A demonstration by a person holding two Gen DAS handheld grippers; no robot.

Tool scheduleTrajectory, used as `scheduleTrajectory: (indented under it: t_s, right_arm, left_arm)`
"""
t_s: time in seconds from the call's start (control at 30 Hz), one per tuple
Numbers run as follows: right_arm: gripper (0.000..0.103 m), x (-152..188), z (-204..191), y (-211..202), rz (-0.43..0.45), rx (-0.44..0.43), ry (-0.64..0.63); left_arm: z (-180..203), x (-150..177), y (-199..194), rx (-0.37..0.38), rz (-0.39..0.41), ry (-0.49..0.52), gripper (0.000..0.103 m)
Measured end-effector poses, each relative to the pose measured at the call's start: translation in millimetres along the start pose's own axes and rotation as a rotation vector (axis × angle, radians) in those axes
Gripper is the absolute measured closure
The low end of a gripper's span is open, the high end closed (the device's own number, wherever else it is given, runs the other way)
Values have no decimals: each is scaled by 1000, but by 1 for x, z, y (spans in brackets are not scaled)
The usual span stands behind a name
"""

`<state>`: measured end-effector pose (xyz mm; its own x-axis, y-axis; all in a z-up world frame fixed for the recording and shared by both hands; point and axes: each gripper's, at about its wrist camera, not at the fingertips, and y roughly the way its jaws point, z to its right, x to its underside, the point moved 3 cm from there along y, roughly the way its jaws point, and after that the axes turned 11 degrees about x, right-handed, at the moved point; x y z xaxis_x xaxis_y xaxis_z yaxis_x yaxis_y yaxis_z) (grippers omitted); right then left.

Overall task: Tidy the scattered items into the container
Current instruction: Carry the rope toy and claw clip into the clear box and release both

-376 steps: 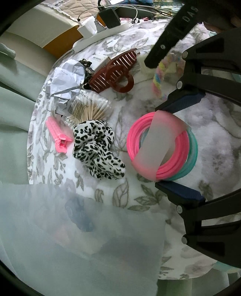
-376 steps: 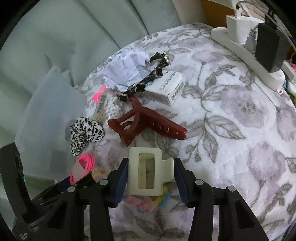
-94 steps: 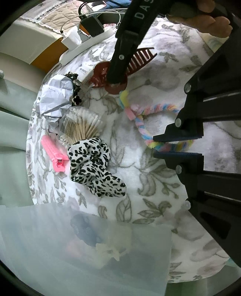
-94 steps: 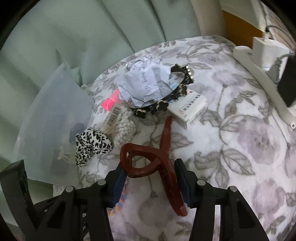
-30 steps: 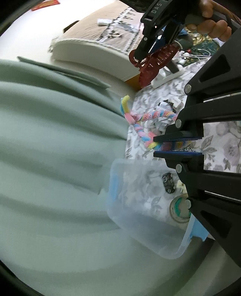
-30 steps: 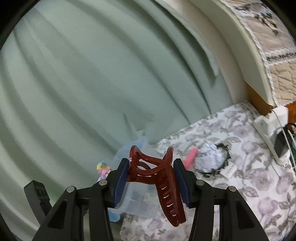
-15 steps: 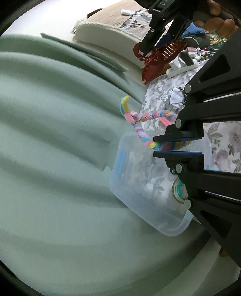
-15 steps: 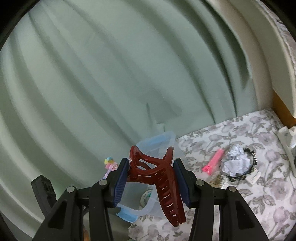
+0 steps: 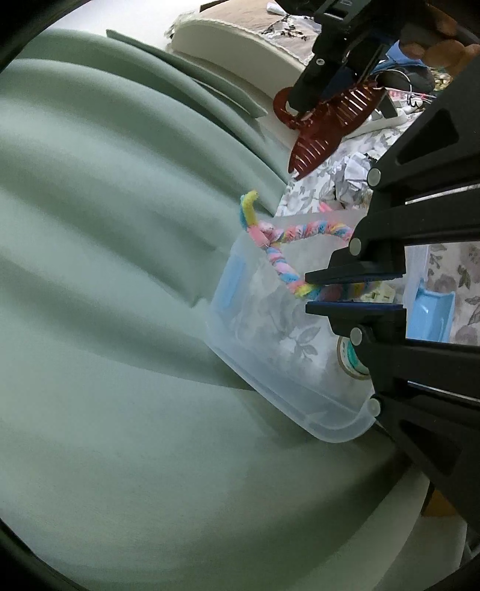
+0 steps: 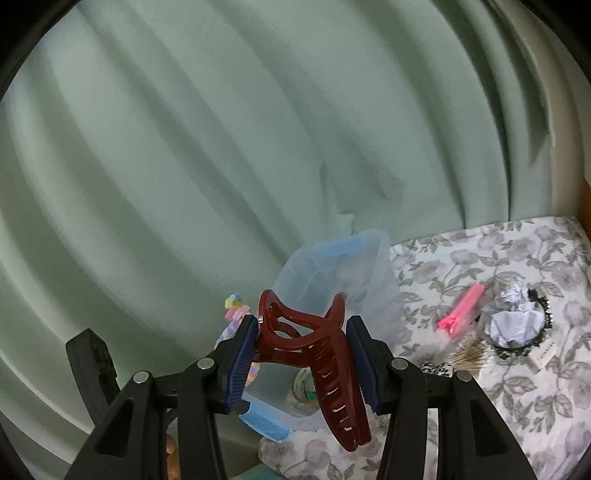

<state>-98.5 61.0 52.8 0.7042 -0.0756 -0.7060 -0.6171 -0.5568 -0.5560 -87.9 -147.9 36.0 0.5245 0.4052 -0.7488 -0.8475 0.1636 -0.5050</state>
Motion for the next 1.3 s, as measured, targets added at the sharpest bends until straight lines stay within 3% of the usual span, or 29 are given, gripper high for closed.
scheduleTrajectory:
  t_s: [0.67,1.3]
  right_arm:
    - [50,16,-21,66,-132,0,-53]
    - [50,24,-22,92,-195,6,-53]
  left_arm:
    - [-48,9,24,-41,-51,-100,95]
    - [-55,14,42,-58,-90,-126,95]
